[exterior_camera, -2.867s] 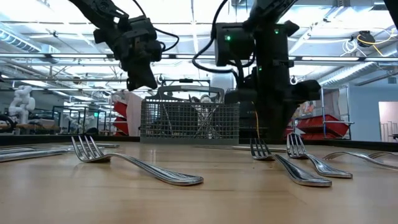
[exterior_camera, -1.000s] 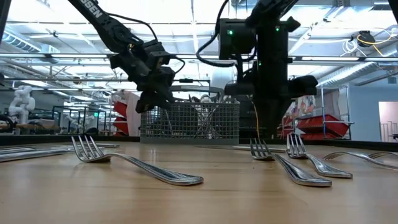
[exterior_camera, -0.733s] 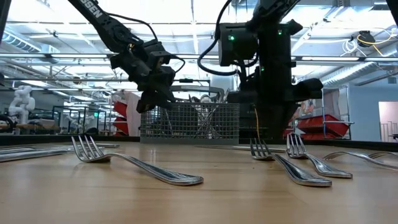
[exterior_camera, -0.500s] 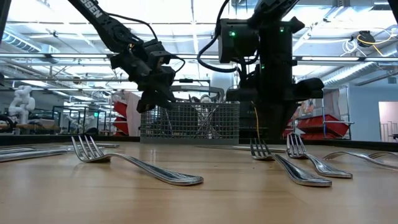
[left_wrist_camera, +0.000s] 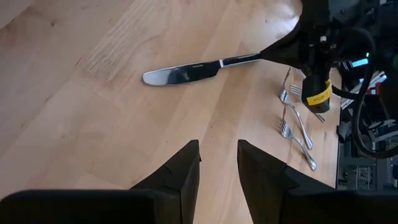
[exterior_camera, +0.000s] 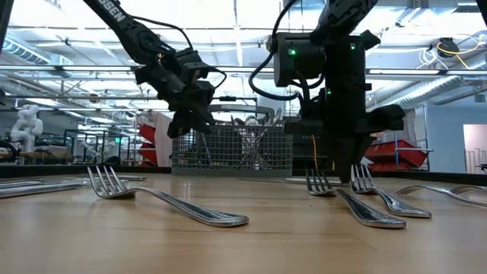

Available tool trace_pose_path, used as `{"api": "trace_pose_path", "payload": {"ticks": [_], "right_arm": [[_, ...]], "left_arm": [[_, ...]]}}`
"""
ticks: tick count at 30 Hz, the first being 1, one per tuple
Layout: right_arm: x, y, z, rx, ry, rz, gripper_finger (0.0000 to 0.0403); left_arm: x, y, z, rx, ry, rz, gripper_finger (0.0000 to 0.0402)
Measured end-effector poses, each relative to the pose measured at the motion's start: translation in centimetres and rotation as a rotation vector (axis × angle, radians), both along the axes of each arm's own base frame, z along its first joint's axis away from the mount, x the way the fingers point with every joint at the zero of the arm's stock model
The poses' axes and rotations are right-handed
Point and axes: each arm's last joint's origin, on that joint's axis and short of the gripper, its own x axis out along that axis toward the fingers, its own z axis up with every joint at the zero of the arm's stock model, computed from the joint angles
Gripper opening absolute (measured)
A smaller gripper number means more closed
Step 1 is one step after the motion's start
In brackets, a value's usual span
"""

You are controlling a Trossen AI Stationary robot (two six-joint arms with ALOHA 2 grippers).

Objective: Sort silverware
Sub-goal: Put the silver knife into the gray utensil holder

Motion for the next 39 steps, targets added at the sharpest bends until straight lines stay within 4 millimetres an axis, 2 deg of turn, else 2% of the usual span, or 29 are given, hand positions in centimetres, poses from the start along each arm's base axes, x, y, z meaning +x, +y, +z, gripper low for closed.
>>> {"api": "trace_pose_path", "payload": {"ticks": [7,12,26,32,39], "right_arm": [[0.0,0.1,-0.1,0.001,0.001,0.004,0.0000],[0.0,0.1,-0.1,0.004,0.003,0.022,0.0000],[0.0,0.1,-0.1,0.012,0.000,0.034,0.0000],[0.1,0.1,-0.1,0.013,-0.002,0.053,0.0000],[0.1,0.1,-0.1,0.013,0.006,0.115,0.0000]], "left_arm": [[0.1,0.1,0.1,0.029,-0.003,0.014,0.0116],[1.0,0.7,0.0,0.021,-0.075,0.037,0.0116],[2.4,1.2,-6.2,-0.169,0.015,-0.004,0.0116],[3.1,1.7,-7.3,-0.160,0.006,0.046,0.0116],[3.6,2.2,-7.1,-0.158,-0.008,0.140,0.0116]]}}
